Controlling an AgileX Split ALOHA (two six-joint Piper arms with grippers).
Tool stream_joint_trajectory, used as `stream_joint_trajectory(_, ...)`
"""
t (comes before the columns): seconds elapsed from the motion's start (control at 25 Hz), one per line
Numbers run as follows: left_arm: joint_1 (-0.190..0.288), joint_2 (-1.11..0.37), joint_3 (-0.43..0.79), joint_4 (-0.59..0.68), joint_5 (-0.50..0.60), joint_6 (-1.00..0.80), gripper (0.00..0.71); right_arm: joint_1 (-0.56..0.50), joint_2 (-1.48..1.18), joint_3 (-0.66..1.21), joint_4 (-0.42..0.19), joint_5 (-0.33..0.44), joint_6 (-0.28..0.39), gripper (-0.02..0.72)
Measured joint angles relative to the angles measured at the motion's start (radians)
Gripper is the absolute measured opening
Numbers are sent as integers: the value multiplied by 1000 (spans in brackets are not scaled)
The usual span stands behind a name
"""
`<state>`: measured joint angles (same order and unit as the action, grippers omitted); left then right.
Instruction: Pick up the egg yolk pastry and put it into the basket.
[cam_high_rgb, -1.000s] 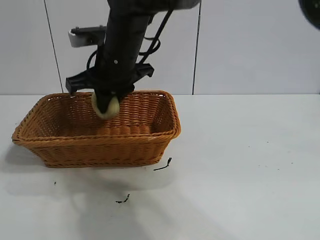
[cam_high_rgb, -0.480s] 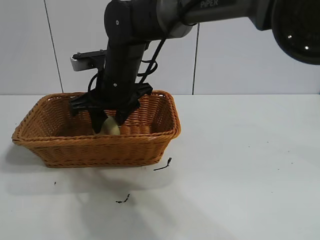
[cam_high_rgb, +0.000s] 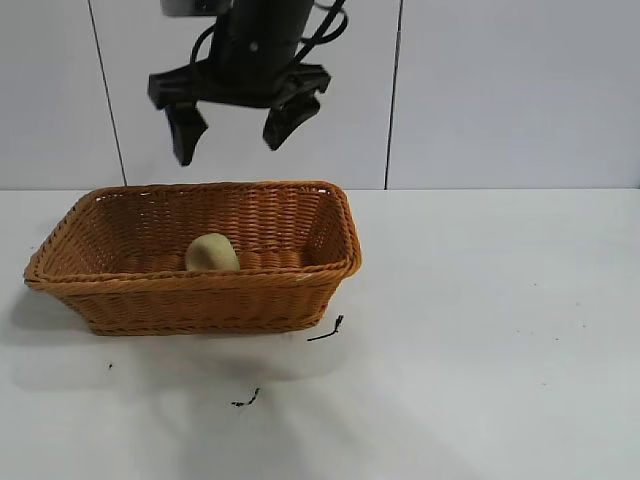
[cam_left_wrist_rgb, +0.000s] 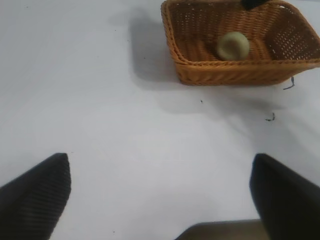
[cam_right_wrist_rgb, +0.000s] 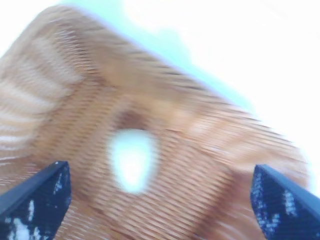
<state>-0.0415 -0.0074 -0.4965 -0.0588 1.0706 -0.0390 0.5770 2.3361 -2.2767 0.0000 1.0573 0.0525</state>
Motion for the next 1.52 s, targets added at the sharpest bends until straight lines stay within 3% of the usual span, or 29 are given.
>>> stream_joint_trajectory(0.36, 0, 0, 0, 0, 0, 0, 695, -310, 0, -23, -12, 149, -52, 677)
stream_joint_trajectory(0.64, 0, 0, 0, 0, 0, 0, 695, -527, 0, -23, -11, 151, -59, 677)
stream_joint_trajectory(0.84, 0, 0, 0, 0, 0, 0, 695, -594, -24, 19, 0, 150, -66, 677)
stream_joint_trajectory(1.12, 0, 0, 0, 0, 0, 0, 695, -624, -249, 363, 0, 150, -95, 677)
stream_joint_trajectory(1.52, 0, 0, 0, 0, 0, 0, 695, -624, -824, 958, 11, 156, -109, 677)
